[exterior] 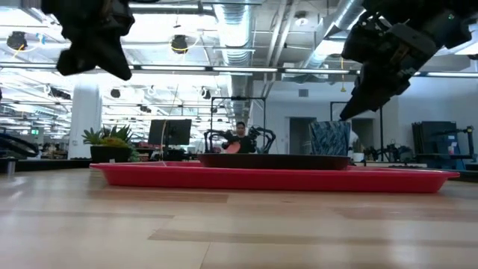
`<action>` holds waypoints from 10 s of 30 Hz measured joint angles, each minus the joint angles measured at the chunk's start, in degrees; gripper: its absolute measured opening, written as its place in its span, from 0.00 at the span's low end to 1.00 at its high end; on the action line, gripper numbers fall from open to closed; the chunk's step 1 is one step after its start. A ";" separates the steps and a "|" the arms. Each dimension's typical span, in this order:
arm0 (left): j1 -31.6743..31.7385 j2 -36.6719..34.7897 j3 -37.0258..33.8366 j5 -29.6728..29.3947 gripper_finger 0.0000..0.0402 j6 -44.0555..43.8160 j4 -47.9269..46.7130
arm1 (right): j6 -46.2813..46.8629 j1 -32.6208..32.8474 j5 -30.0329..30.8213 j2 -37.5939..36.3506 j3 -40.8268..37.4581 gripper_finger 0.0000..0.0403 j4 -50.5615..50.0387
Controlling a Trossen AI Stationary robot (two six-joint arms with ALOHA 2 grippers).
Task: Pick and place plate/cup/fork/spoon on tray
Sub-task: Put the black spoon on the red serving tray to the left of the black plate, then put the red fork on the red serving tray to the left of the black spoon
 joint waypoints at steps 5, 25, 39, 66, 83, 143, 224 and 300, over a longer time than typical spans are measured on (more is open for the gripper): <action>-5.28 7.43 5.38 3.09 0.00 -10.14 -7.46 | -2.53 0.55 -0.19 -0.33 -2.77 0.02 5.33; -28.74 29.93 18.79 20.24 0.09 -56.87 -16.15 | 0.43 0.38 0.17 -8.00 -8.44 0.02 8.52; -36.13 42.27 18.77 24.19 0.42 -70.20 -3.58 | -2.22 0.49 -0.10 -7.85 -8.44 0.02 8.60; -36.26 46.58 13.65 27.20 0.27 -70.92 3.32 | -2.34 0.49 -0.04 -7.85 -8.39 0.03 8.62; -33.81 44.26 13.43 23.28 0.01 -68.22 7.26 | -2.19 -0.64 0.12 -7.85 -8.37 0.03 8.55; 33.11 47.31 20.69 25.91 0.00 -10.35 2.76 | 2.16 -0.64 1.75 -7.87 -8.37 0.03 8.55; 30.76 46.28 21.06 19.00 0.12 -10.02 5.33 | 2.18 -0.64 3.08 -7.85 -8.37 0.03 4.22; 23.45 2.71 -26.50 13.13 0.00 16.99 51.61 | 27.62 -7.91 2.80 11.86 8.18 0.02 -1.69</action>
